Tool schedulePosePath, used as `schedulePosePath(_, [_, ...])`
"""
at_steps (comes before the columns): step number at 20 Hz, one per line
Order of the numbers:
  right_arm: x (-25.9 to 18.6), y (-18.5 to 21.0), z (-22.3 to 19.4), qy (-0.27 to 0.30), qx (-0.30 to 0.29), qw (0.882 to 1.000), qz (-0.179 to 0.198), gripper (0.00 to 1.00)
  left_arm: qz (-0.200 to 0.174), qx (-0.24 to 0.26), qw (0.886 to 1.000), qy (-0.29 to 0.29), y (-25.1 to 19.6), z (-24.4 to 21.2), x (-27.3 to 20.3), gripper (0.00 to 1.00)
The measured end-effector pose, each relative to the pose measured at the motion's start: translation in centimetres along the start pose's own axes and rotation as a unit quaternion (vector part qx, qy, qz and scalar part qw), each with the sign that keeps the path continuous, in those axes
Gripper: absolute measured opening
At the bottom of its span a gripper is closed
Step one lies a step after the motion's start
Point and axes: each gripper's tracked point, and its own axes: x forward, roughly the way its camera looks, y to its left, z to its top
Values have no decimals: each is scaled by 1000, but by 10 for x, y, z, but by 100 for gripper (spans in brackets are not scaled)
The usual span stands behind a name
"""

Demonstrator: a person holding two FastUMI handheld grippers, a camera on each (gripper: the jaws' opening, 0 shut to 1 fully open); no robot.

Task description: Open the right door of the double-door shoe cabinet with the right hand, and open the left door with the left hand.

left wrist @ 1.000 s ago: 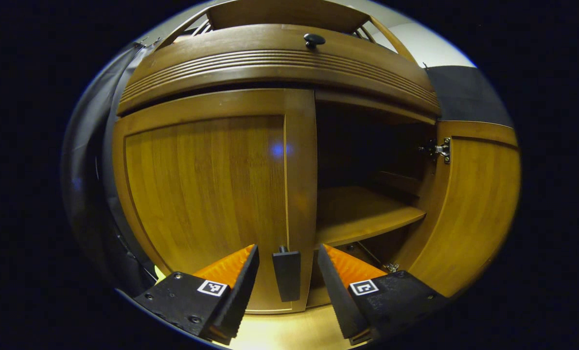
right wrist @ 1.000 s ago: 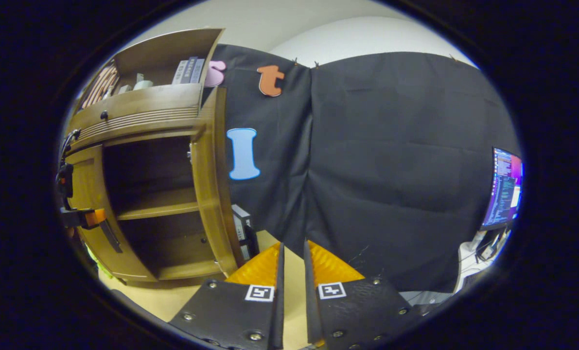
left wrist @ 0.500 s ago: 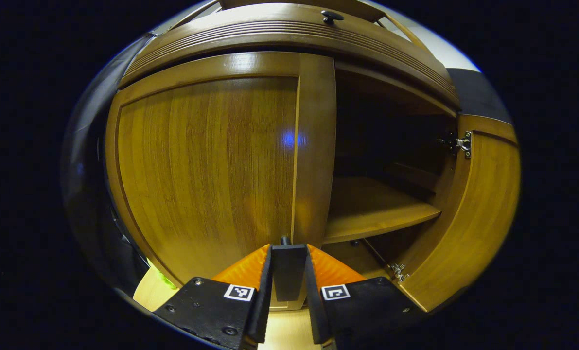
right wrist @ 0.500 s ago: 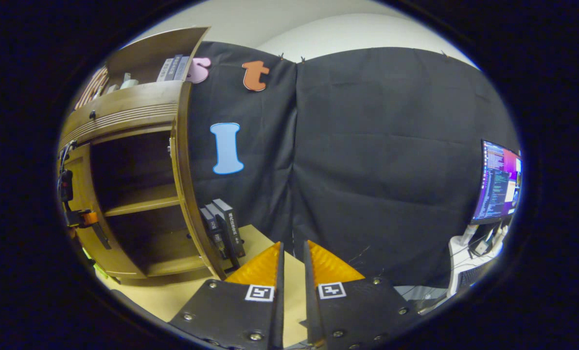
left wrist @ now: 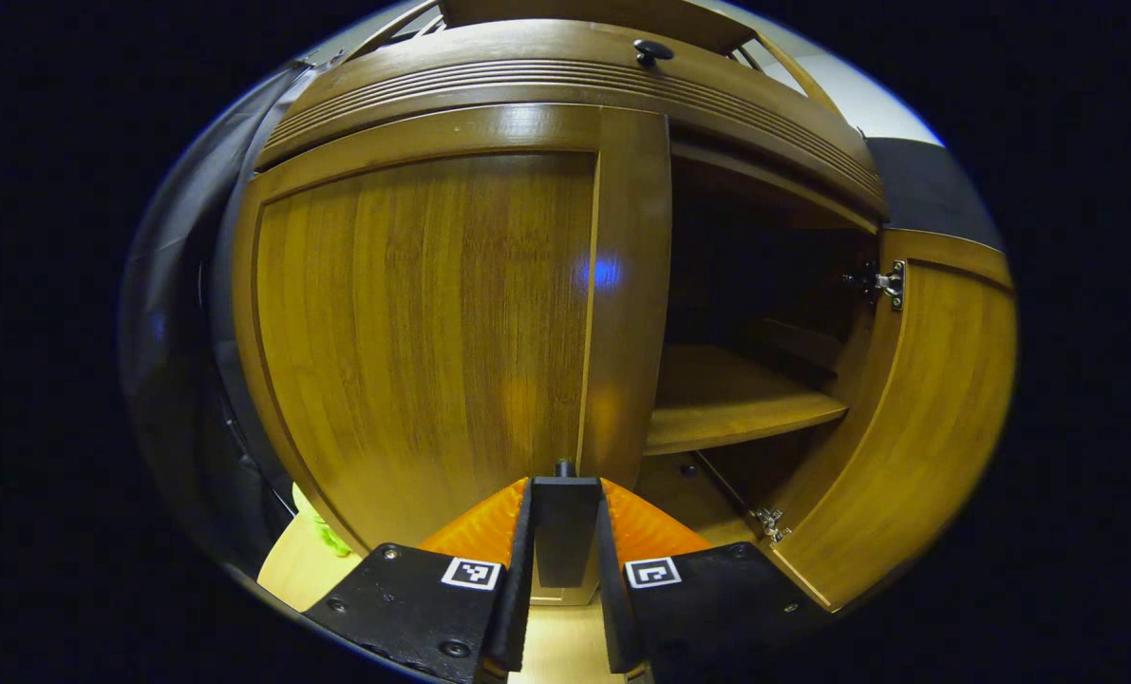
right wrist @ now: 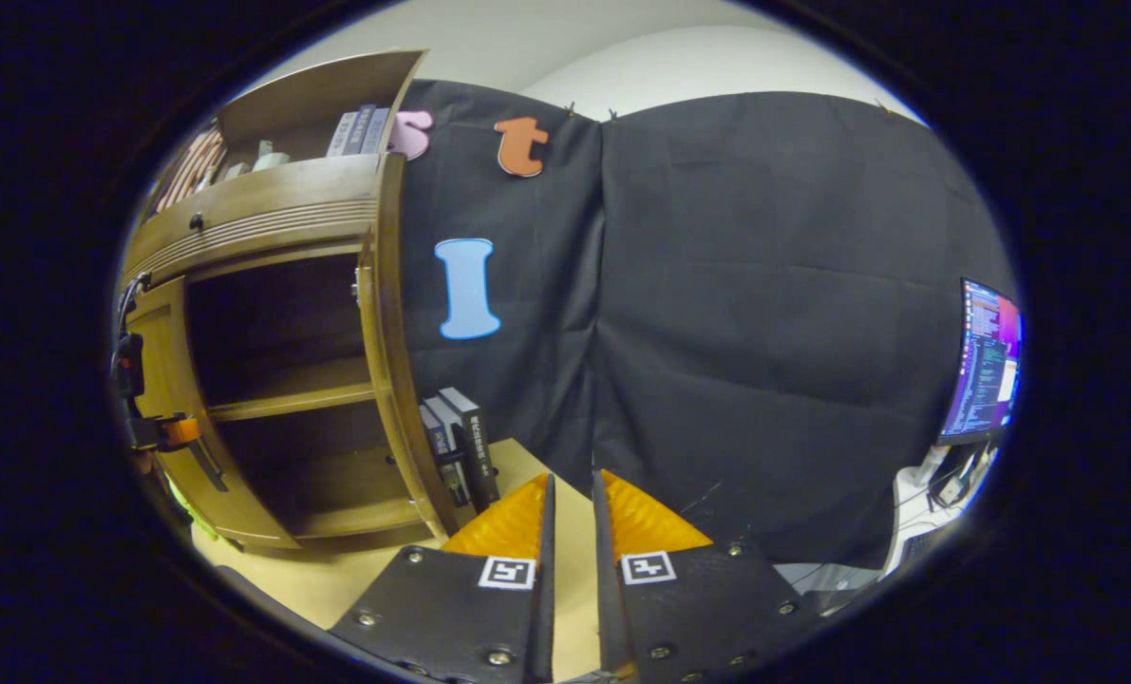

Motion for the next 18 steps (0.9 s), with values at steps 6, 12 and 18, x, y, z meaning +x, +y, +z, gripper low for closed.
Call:
schedulePosePath(6, [-6, 27, -4, 8, -16, 999, 40, 19, -5, -20, 1000, 3, 8, -8, -36, 34])
schedulePosePath(12, [-13, 57, -5, 10, -30, 996, 80, 19, -8, -33, 999, -4, 20, -15, -71, 31])
schedulePosePath(18, [-17, 99, -10, 14, -39, 991, 128, 19, -5, -45, 999, -8, 37, -22, -103, 31])
